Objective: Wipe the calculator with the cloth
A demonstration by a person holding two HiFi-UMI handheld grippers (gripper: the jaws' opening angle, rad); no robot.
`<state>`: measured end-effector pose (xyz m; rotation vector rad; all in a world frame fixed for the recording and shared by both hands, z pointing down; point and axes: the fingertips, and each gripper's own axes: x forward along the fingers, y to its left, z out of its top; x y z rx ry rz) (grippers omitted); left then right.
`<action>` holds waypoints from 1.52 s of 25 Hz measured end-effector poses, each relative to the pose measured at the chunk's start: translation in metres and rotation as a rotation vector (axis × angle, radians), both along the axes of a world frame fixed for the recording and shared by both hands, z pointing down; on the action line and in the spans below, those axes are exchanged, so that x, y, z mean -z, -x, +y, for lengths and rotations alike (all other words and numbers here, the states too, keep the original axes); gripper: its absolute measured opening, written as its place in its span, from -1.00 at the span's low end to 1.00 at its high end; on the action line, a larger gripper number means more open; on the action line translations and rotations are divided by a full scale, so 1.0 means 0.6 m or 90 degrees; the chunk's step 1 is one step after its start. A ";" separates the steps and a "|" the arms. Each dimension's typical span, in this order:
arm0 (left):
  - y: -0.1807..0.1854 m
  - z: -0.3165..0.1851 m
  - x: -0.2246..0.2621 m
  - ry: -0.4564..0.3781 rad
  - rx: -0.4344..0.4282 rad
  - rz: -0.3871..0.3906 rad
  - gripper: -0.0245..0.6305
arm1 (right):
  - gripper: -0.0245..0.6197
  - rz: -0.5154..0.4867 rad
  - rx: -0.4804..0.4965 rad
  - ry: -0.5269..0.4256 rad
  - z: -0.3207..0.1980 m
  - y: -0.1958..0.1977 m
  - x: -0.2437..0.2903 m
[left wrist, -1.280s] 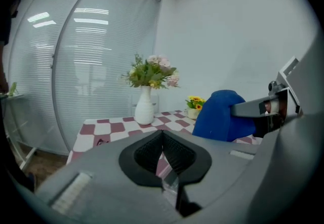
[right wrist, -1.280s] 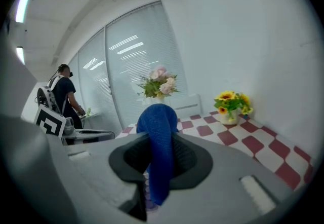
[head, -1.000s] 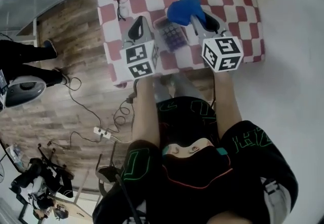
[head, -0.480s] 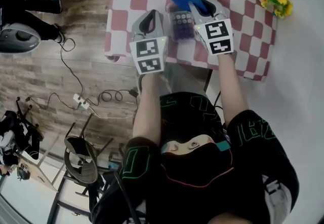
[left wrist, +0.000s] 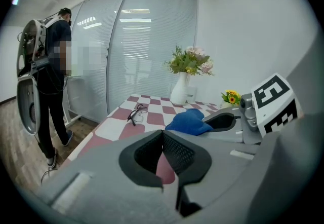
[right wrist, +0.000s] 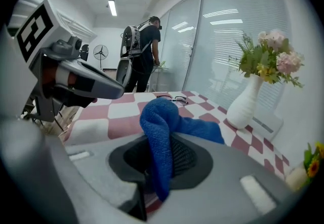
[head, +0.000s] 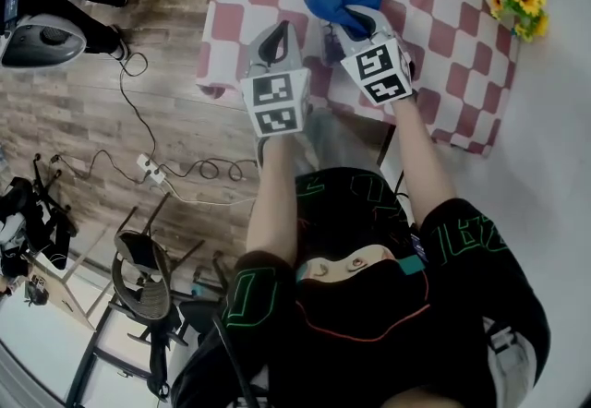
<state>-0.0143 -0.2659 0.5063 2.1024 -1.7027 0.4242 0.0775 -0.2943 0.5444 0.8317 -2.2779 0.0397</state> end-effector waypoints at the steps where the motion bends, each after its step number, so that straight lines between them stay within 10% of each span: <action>1: -0.003 0.003 -0.002 0.002 -0.001 -0.001 -0.90 | -0.67 0.005 0.008 0.000 0.008 0.001 -0.002; 38: 0.043 0.158 -0.002 -0.008 0.024 0.056 -0.90 | -0.65 0.118 -0.005 0.002 0.198 -0.009 -0.014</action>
